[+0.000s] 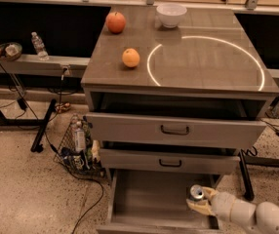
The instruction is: Place redbull can into bottom drawer
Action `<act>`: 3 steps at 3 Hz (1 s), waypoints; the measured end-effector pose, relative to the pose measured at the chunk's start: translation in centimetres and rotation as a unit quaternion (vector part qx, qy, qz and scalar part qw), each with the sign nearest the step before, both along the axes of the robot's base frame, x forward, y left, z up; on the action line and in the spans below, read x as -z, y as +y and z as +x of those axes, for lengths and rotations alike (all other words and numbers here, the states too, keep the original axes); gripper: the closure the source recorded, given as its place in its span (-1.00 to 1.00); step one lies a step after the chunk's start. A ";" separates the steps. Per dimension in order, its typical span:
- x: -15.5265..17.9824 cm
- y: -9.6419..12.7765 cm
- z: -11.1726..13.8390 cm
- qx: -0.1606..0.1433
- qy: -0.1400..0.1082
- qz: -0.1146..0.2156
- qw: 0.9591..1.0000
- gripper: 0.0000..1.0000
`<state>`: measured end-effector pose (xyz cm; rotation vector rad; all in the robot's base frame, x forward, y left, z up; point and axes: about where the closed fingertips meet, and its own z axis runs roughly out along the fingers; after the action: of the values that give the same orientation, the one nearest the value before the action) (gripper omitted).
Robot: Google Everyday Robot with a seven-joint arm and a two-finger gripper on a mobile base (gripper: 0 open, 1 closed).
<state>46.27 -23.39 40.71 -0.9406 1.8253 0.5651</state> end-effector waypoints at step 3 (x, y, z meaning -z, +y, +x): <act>15.9 1.6 5.6 0.001 -0.058 0.000 0.998 1.00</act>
Offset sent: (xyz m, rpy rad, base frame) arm 0.0528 0.0034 -0.1736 0.0391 -0.1274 -0.0183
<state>51.87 -21.83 24.83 -0.9519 1.7224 0.5001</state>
